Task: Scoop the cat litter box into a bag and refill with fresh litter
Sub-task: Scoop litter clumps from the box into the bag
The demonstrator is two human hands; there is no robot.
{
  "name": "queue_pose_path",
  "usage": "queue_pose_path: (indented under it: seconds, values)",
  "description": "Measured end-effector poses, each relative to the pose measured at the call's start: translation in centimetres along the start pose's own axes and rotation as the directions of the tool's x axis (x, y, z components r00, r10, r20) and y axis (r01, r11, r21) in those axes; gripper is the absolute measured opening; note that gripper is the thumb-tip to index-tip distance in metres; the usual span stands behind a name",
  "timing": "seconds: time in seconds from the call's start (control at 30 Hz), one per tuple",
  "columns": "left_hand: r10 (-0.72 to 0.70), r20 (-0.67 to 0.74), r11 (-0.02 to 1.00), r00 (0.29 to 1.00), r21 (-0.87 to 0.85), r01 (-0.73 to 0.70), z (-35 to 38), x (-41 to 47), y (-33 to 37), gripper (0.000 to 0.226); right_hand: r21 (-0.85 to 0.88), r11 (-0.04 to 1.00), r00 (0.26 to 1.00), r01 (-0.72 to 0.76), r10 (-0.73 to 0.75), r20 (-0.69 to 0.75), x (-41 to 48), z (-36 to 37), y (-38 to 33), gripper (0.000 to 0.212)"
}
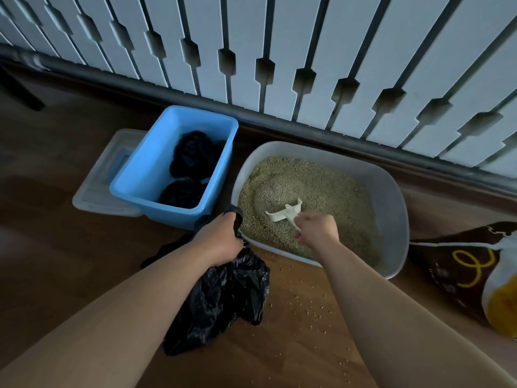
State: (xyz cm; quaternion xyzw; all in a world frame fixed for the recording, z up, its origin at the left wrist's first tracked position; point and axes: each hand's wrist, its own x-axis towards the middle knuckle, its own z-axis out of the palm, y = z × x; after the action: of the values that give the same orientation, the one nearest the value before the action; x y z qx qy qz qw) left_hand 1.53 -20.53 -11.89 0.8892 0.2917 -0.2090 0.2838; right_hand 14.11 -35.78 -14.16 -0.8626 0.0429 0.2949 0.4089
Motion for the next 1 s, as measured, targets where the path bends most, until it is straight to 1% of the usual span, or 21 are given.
queue_pose_path:
  seconds: [0.07, 0.1, 0.13, 0.2, 0.3, 0.4, 0.63, 0.77, 0.9, 1.0]
  values:
    - [-0.001, -0.001, 1.0, 1.0, 0.001, 0.001, -0.1, 0.0, -0.1, 0.061, 0.003, 1.0, 1.0, 0.017, -0.017, 0.0, 0.4, 0.6, -0.3, 0.023]
    - [0.001, -0.004, 1.0, 1.0, 0.001, -0.001, -0.1, -0.1, 0.0, 0.061, -0.024, 0.999, 0.999, 0.033, -0.033, 0.005, 0.5, 0.7, -0.5, 0.024]
    - [0.001, -0.008, 1.0, 1.0, -0.001, -0.001, -0.1, -0.1, 0.0, 0.06, -0.05, 0.998, 0.999, 0.05, -0.05, 0.004, 0.6, 0.8, -0.4, 0.021]
    - [-0.003, -0.012, 1.0, 1.0, -0.012, 0.003, -0.2, -0.2, 0.2, 0.058, -0.043, 0.996, 0.997, 0.077, -0.077, -0.017, 0.6, 0.8, -0.1, 0.013]
    - [-0.004, -0.012, 1.0, 1.0, -0.023, 0.004, -0.1, -0.1, 0.2, 0.052, 0.022, 0.992, 0.992, 0.124, -0.123, -0.018, 0.5, 0.7, 1.1, 0.016]
    - [-0.013, -0.005, 0.999, 1.0, -0.032, 0.013, 0.0, -0.2, 0.1, 0.053, 0.123, 0.985, 0.993, 0.12, -0.12, -0.008, 0.3, 0.7, 1.9, 0.021]
    - [-0.014, -0.004, 0.999, 1.0, -0.043, 0.013, -0.3, -0.7, 0.3, 0.044, 0.237, 0.967, 0.995, 0.093, -0.098, 0.009, -0.8, -0.4, 3.4, 0.015]
    - [-0.015, 0.002, 0.999, 1.0, -0.047, 0.015, -0.5, -1.1, 0.6, 0.048, 0.224, 0.966, 0.991, 0.131, -0.135, 0.004, -1.6, -1.7, 3.6, 0.013]
    - [-0.018, 0.003, 0.998, 1.0, -0.063, 0.018, -0.6, -1.6, 0.9, 0.05, 0.21, 0.966, 0.988, 0.152, -0.154, -0.006, -2.1, -2.9, 3.8, 0.007]
    - [-0.022, -0.009, 0.997, 1.0, -0.076, 0.021, -0.6, -1.8, 1.1, 0.045, 0.198, 0.966, 0.986, 0.163, -0.167, 0.0, -2.6, -3.8, 3.9, 0.009]
